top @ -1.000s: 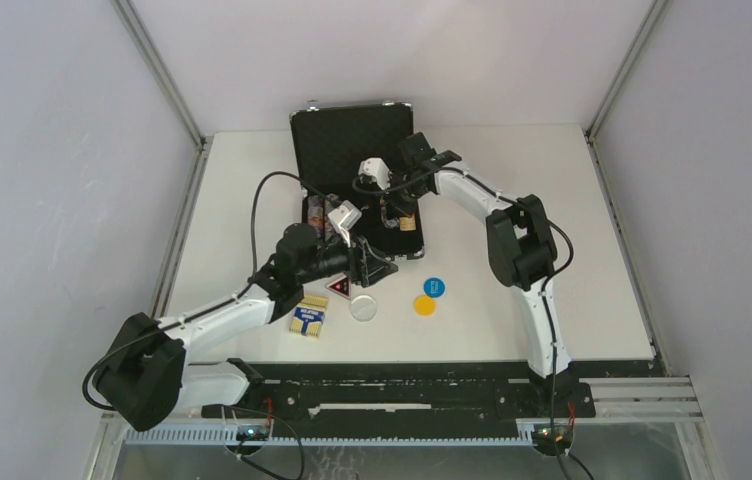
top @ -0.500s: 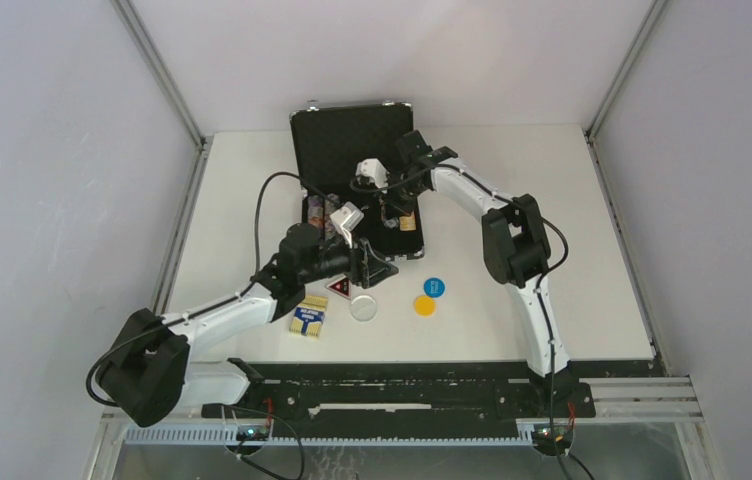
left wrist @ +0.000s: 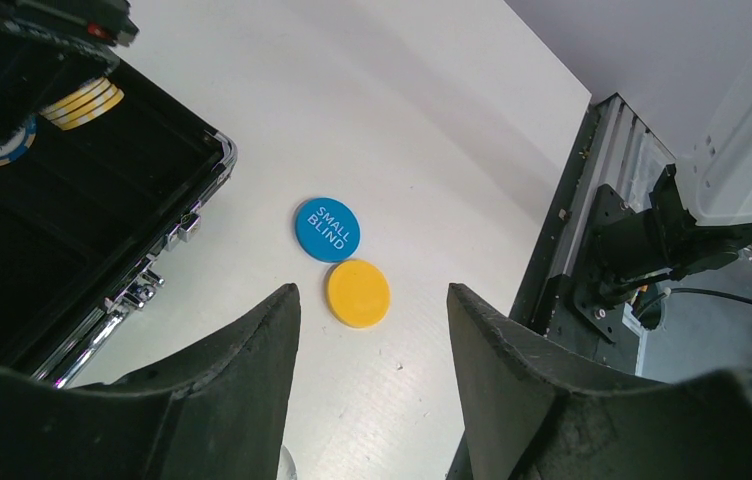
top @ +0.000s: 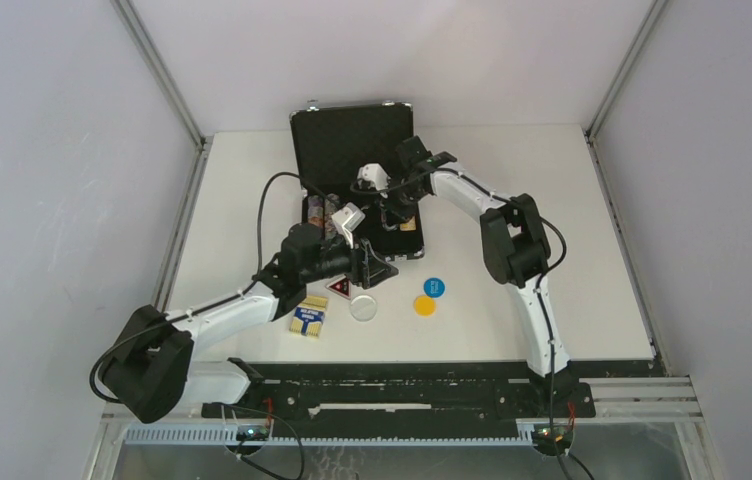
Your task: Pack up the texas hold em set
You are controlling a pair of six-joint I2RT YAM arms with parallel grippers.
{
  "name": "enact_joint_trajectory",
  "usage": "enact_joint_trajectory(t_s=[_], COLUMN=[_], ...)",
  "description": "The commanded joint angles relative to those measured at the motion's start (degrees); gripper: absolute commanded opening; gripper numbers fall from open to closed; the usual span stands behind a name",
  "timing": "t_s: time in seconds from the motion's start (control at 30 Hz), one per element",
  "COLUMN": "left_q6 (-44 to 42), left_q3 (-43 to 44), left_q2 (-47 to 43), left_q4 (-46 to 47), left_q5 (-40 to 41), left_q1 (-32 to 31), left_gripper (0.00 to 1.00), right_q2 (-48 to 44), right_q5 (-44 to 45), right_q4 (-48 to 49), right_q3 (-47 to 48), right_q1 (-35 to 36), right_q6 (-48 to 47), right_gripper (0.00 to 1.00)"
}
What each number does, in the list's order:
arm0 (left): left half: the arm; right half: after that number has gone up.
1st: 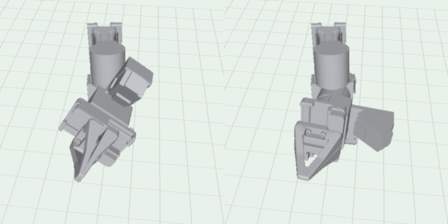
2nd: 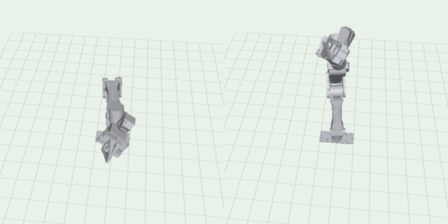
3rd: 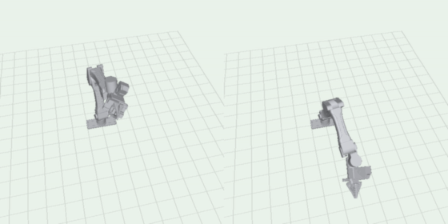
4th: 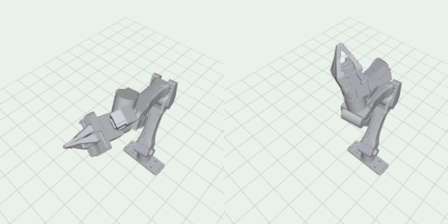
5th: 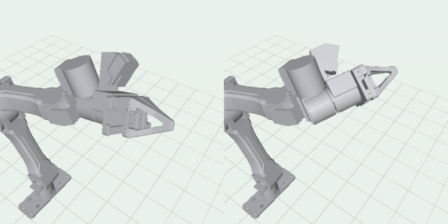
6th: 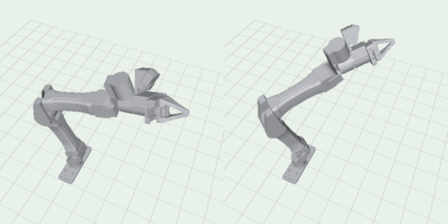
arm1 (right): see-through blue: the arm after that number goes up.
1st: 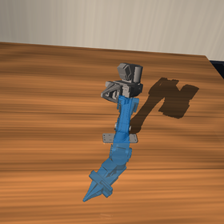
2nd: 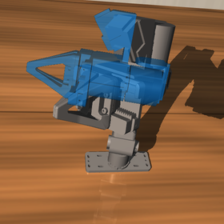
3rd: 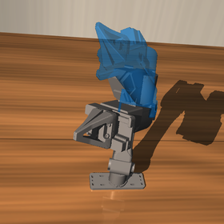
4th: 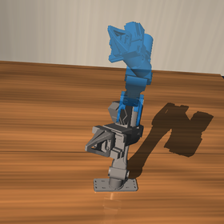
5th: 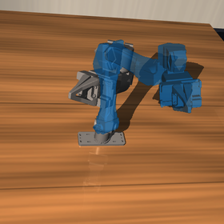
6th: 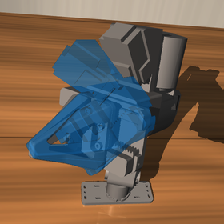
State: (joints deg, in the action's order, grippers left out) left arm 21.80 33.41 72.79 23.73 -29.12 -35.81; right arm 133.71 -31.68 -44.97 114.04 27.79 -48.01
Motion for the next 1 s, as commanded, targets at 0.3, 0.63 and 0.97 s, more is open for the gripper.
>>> enact_joint_trajectory(t_s=[0.3,0.63,0.97], left_q6=[-1.26,1.33,-1.42], left_q3=[1.75,1.13,2.71], left_q2=[-0.64,-2.35,-8.13], left_q4=[0.57,0.32,-12.97], left_q5=[1.77,8.24,40.56], left_q1=[0.39,0.39,-3.74], left_gripper=[0.62,0.65,1.00], right_q2=[-17.93,-32.45,-52.19], right_q5=[3.57,21.06,39.35], right_q4=[20.59,30.34,26.64], right_q3=[-17.02,-29.83,-50.35], right_q1=[-0.36,0.95,10.19], right_q6=[4.92,33.84,52.93], right_gripper=[0.24,0.28,0.87])
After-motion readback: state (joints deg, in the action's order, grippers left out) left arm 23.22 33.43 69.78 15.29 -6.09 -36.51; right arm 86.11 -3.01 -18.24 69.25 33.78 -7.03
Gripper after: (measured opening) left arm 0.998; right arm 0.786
